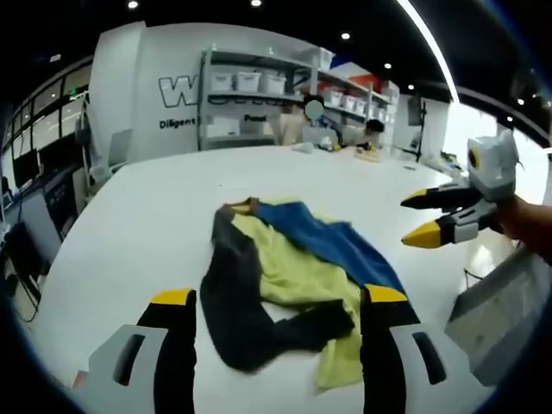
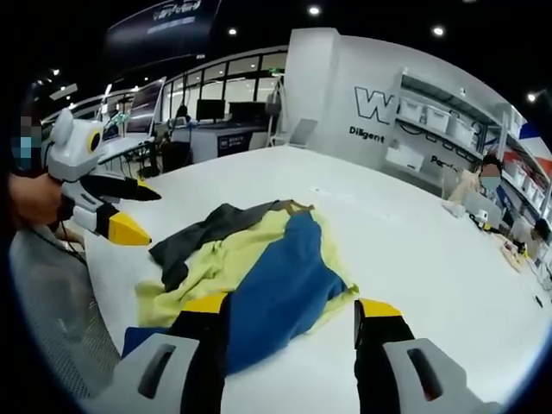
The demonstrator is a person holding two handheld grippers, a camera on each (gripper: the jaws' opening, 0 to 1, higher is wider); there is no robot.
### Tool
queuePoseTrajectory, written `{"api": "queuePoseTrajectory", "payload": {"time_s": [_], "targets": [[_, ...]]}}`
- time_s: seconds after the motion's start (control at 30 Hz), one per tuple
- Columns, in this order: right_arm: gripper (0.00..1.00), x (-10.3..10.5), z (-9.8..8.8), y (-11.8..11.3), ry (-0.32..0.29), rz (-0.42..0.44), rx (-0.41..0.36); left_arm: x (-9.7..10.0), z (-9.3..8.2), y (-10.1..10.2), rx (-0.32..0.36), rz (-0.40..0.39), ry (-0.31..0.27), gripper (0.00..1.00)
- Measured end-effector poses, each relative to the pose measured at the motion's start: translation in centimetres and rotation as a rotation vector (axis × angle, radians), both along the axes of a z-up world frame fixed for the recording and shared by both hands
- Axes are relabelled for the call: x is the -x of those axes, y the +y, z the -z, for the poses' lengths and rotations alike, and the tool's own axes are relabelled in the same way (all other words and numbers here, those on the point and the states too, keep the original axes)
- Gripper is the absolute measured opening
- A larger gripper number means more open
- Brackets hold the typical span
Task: Fold the garment on the visible template until the final outline fits inside the template.
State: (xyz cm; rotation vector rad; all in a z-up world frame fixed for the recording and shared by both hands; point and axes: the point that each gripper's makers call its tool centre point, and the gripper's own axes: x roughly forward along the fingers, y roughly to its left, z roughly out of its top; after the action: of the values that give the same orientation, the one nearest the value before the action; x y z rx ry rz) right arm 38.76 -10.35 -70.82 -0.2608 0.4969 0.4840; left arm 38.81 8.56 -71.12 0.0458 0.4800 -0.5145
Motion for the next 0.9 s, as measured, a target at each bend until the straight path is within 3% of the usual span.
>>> {"api": "queuePoseTrajectory", "payload": {"time_s": [0.33, 0.57, 0.9], "targets": [[0.51, -3.1, -0.9, 2.9, -0.018, -0.069, 0.010, -3.3, 0.2, -1.0, -0.045, 0.035, -0.014, 0.66], [0.48, -4.9, 0.1, 4.8, 0.002, -0.113, 0.023, -5.4, 0.9, -2.6, -0.058, 0.080, -0.007, 0.63], [0.42, -7.1, 1.5, 6.4, 0.035, -0.150, 0.044, -8.3, 2.4, -4.0, -0.027, 0.109, 0.046, 0.55]]}}
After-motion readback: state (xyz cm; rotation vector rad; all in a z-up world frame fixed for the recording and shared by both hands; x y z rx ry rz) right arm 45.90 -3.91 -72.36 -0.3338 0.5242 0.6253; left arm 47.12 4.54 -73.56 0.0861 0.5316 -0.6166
